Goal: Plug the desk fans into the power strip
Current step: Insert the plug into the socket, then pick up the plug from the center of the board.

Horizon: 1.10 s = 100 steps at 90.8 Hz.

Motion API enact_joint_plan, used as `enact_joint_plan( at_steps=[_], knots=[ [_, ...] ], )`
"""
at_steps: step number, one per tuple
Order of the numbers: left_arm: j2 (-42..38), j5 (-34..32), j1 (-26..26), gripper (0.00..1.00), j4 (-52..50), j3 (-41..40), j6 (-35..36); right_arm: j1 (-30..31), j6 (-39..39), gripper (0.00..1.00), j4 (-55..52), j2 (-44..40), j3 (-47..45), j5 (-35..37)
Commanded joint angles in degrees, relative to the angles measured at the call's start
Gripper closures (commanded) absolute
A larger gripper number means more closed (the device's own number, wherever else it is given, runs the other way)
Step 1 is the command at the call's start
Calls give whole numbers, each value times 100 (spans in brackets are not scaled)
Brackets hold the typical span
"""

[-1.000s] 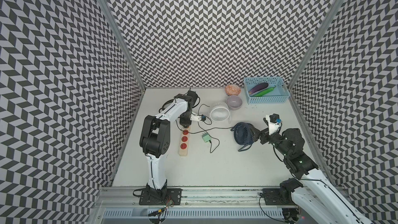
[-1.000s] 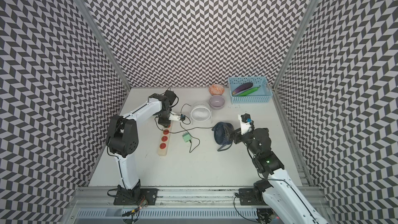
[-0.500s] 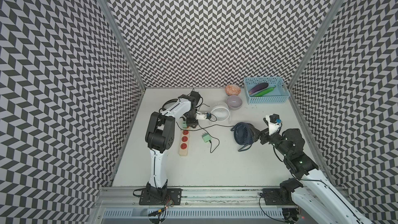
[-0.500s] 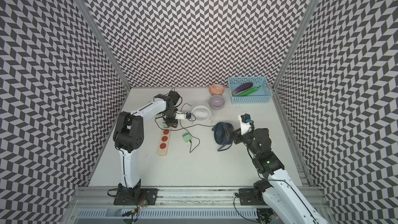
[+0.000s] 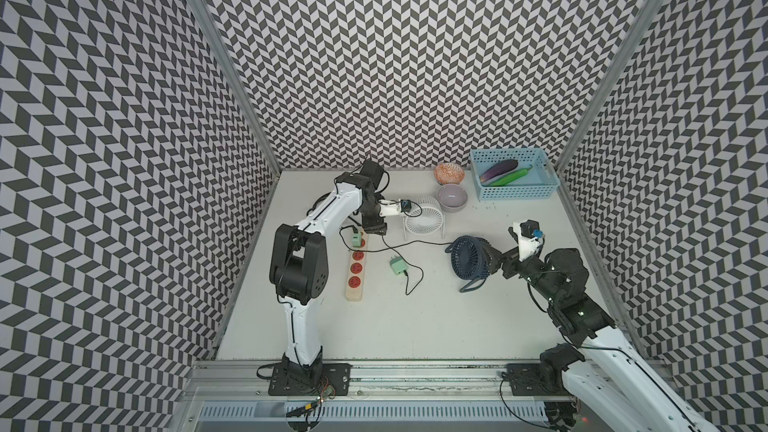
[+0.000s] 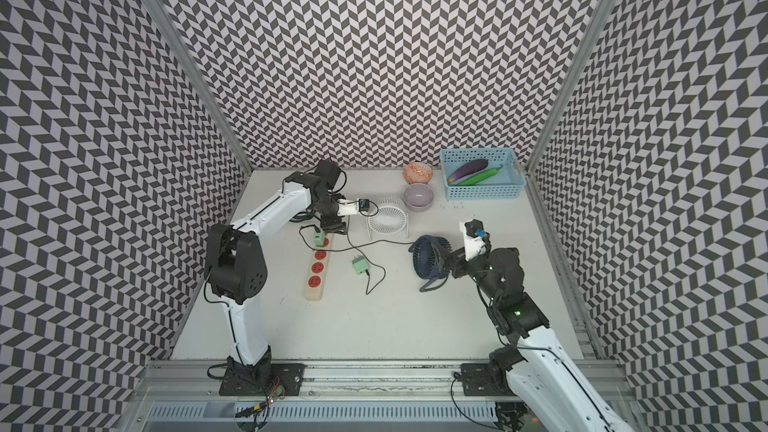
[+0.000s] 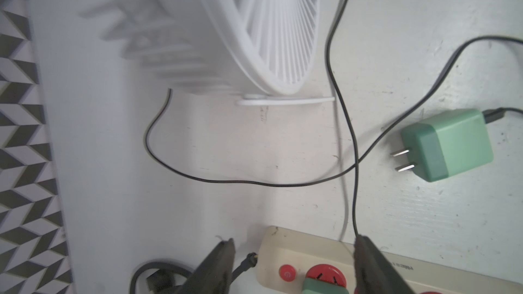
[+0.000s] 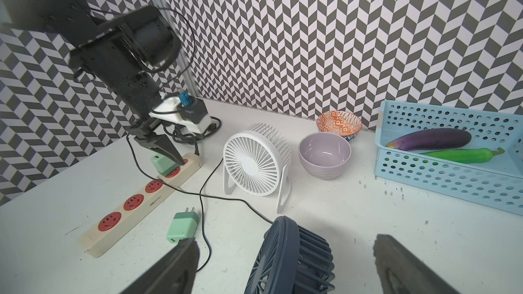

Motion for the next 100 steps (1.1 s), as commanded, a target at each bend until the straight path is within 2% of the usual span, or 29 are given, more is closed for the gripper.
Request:
enact_joint_plan(
  at_steps=[1, 14, 21, 36, 47, 60, 82, 100],
  knots=[
    [-588, 498, 97, 29, 406, 99, -443, 57, 36, 0, 191, -104, 25, 140],
    [-1108, 885, 270, 24, 956, -62, -1095, 56, 105, 0, 156, -243, -8, 269],
    [-1427, 1024, 361, 15, 1434, -321, -1470, 52, 146, 1, 205, -329, -25, 299],
    [-2073, 707, 405, 1, 2552, -904, -2435, 52, 372, 0, 110, -371, 27, 699],
    [-2665, 514, 406, 0, 3296, -1461, -3067, 57, 451, 0, 112, -405, 39, 830],
    [-3155, 425, 406, 0, 3600, -1837, -3640, 51, 509, 0, -103, -188, 291, 1005],
    [-3793, 508, 405, 0, 3752, -2550, -4533, 48, 528, 0, -350, 292, 790, 312],
    [-4267, 715, 503, 0, 3828, -3149, -4905, 66, 693, 0, -579, 887, 1210, -259]
  ],
)
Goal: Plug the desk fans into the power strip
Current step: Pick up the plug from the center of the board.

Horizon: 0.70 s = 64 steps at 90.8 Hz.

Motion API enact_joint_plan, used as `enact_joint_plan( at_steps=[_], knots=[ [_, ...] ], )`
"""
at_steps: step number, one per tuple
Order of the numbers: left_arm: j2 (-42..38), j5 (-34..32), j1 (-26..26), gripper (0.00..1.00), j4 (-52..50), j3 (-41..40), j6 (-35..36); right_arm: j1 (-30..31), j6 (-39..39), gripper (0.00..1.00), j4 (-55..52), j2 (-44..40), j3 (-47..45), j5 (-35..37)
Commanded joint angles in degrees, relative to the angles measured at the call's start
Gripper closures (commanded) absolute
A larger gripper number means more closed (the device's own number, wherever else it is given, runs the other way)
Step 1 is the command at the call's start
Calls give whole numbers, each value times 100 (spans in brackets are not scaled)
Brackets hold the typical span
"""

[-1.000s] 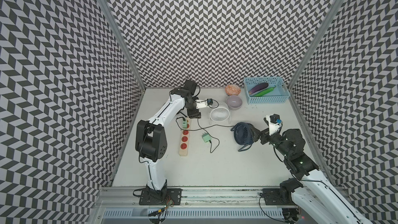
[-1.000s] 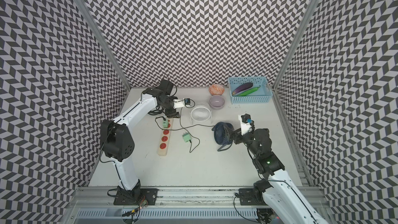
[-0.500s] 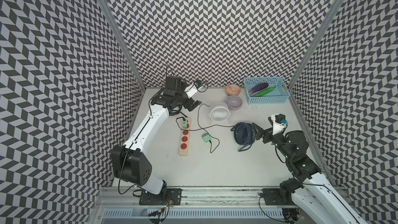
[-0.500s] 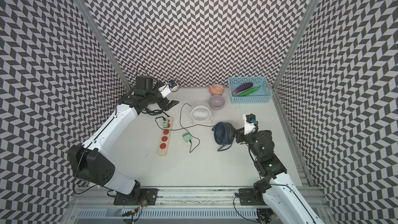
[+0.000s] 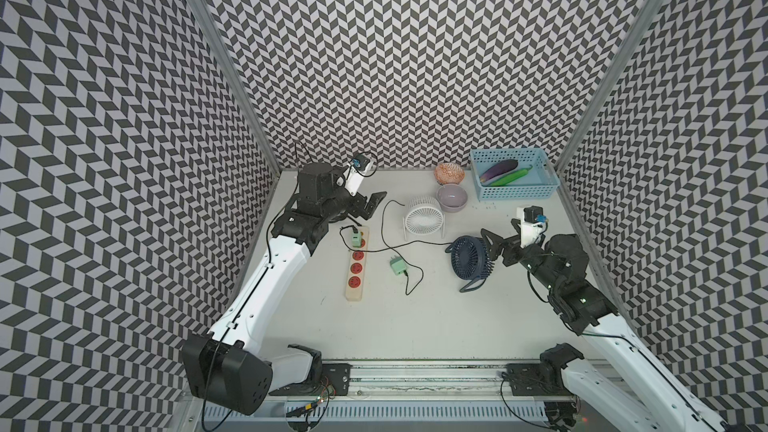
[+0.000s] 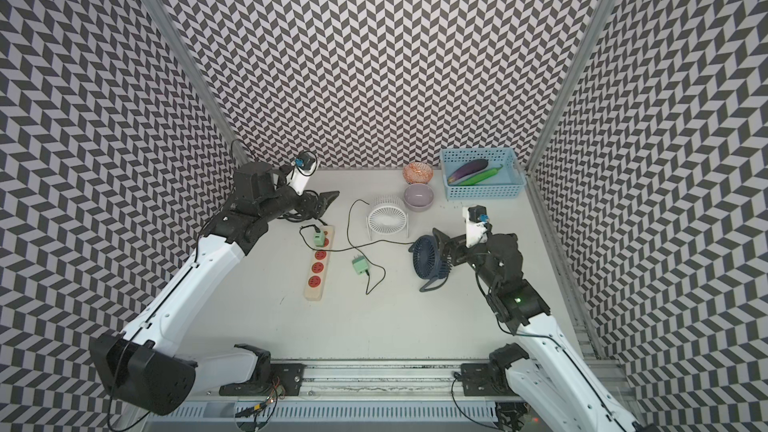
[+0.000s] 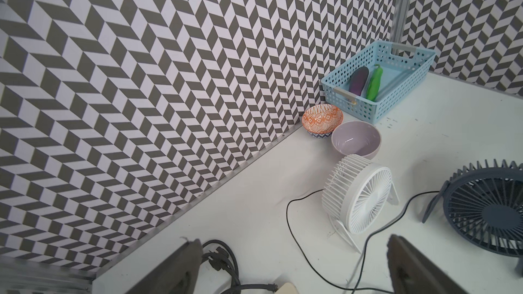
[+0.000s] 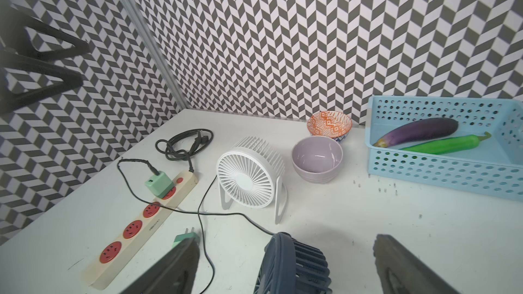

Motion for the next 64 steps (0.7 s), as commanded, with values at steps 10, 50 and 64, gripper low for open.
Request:
enact_joint_plan(
  at_steps=[10, 50, 64],
  knots=[
    [-490, 504, 291, 0, 334, -607, -635, 109, 215, 0, -209, 488, 520, -691],
    [-849, 1144, 1029, 0, 1026, -1620, -1082, 1240, 411, 0, -746, 1761, 1357, -347],
    [-868, 1063, 1034, 0, 1168, -1775, -1036, 1630, 491, 0, -813, 2184, 1546, -240]
  ],
)
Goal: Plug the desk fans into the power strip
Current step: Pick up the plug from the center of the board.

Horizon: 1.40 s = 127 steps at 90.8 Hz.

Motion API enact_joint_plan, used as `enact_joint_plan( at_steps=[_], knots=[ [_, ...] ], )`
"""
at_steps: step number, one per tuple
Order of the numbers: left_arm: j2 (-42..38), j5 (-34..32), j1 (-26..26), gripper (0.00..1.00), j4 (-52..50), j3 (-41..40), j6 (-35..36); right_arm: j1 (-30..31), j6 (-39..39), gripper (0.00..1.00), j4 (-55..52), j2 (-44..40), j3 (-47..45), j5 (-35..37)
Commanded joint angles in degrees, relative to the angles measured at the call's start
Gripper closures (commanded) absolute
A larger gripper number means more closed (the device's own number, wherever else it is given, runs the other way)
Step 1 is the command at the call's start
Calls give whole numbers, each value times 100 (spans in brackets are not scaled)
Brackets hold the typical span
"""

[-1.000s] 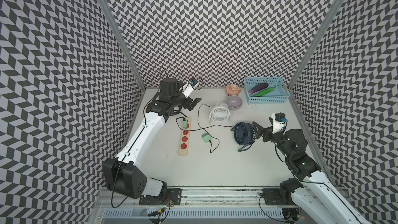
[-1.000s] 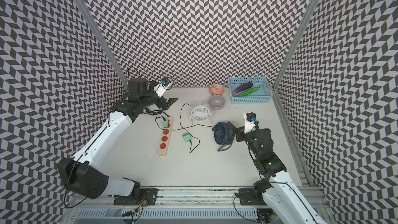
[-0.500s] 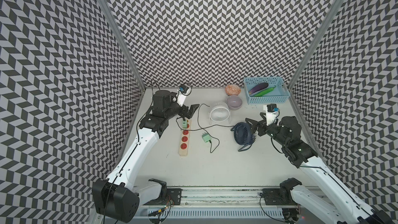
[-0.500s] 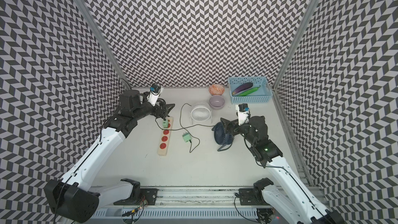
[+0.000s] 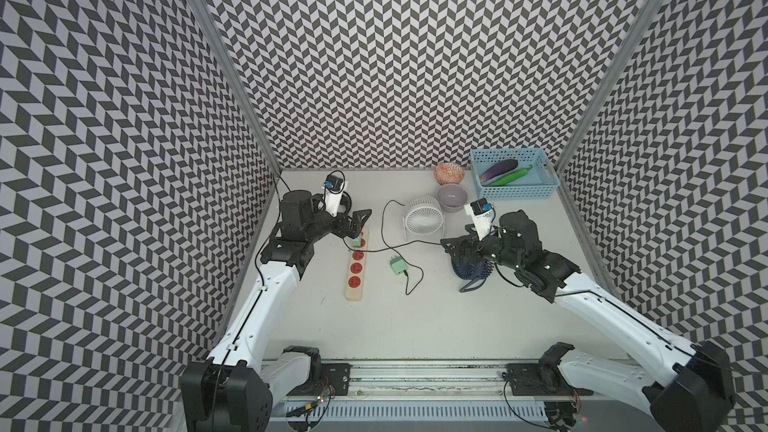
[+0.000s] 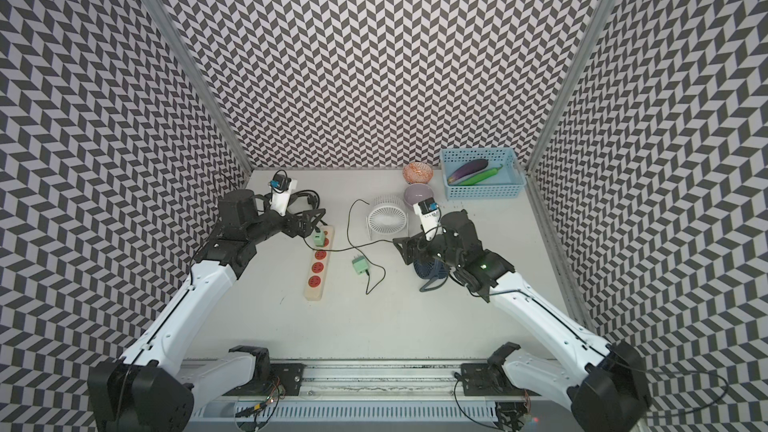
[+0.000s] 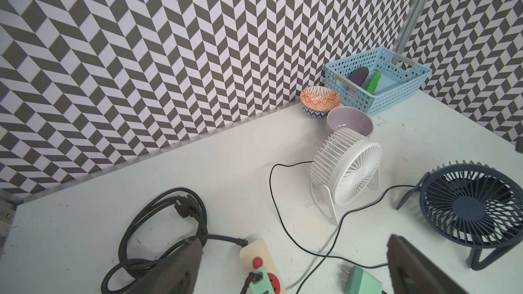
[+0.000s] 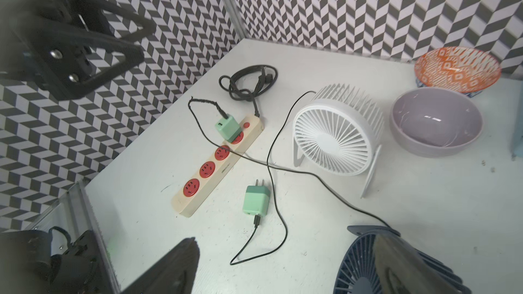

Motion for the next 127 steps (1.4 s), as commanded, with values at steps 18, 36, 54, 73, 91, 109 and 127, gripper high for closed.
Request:
enact_joint_plan(
  at_steps=[18, 36, 54, 73, 91, 109, 127],
  knots=[
    [-197, 9, 38, 0, 410, -258, -13, 706, 291, 0, -143, 903, 574, 347],
    [-205, 197, 38, 0, 527, -286, -267, 1041, 486, 2, -577, 1787, 1189, 516],
    [-204, 85, 12, 0, 555, -331, -266, 1369, 558, 3, -1084, 2697, 1893, 787],
    [-268, 18, -4, 0, 596, -379, -255, 1523, 674, 4, -1286, 3331, 2264, 852],
    [-287, -47, -2, 0, 637, -420, -223, 1576, 720, 9, -1358, 3821, 2583, 860],
    [-281, -68, 14, 0, 554, -357, -219, 1605, 886, 15, -1477, 4330, 2955, 910],
    [-285, 29, 16, 0, 557, -358, -266, 1680, 963, 20, -1666, 4795, 3371, 1069]
  ],
)
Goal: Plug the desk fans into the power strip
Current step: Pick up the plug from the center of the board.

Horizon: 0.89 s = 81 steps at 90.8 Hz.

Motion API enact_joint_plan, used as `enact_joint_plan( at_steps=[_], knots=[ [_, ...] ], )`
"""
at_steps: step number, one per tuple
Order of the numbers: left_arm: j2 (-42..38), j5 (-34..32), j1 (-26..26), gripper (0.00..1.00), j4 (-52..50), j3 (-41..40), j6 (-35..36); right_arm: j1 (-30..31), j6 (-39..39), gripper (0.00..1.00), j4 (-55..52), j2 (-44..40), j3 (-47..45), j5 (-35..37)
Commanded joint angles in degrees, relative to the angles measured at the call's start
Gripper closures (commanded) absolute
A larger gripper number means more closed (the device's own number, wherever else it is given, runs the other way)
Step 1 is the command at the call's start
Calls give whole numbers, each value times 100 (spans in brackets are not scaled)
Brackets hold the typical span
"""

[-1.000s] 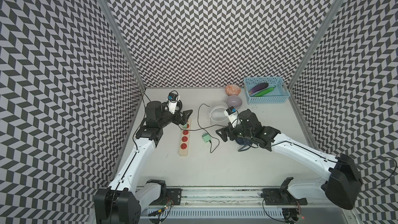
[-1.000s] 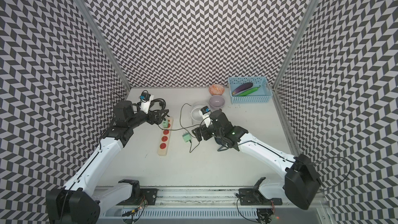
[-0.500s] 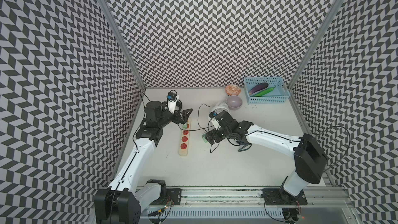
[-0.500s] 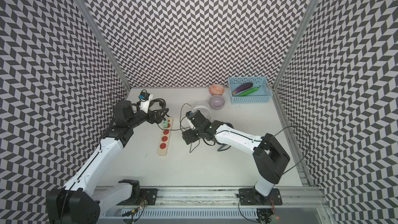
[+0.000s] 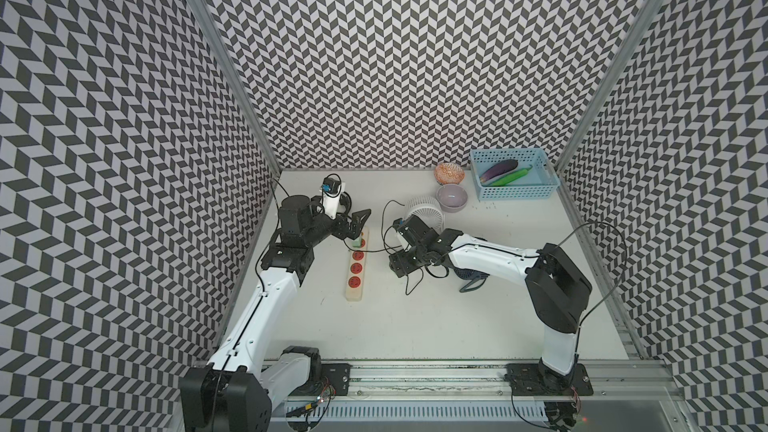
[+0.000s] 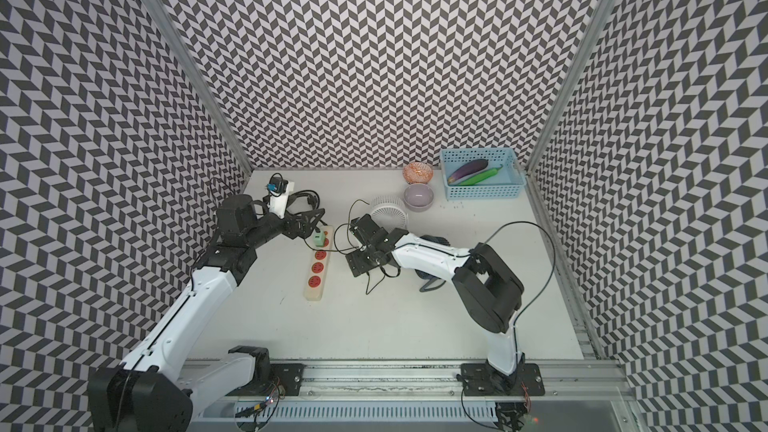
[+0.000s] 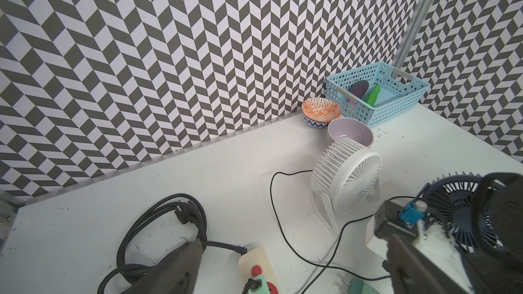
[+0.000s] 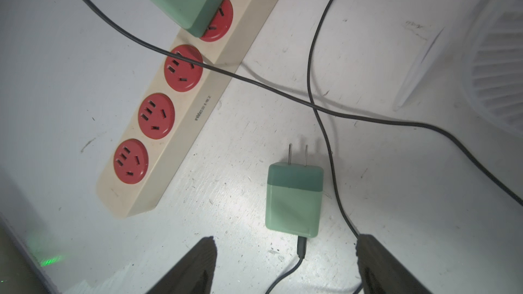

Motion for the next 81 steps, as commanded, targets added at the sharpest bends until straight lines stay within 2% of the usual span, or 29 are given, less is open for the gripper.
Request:
enact_joint_plan(
  at_steps=[1, 19, 33, 66, 81],
  knots=[
    [-101, 30, -6, 0, 125, -27, -30, 84, 122, 20, -67, 219, 275, 184],
    [-126, 23, 0, 0, 162, -59, -22, 165, 189, 23, -301, 659, 682, 509],
    [-149, -140, -17, 0, 211, -126, 26, 233, 279, 30, -241, 817, 771, 658],
    [-213, -63, -42, 0, 177, -98, 38, 247, 303, 45, -595, 1309, 1308, 796],
    [-227, -224, -84, 0, 266, -203, 61, 256, 289, 53, -559, 1372, 1260, 819]
  ],
)
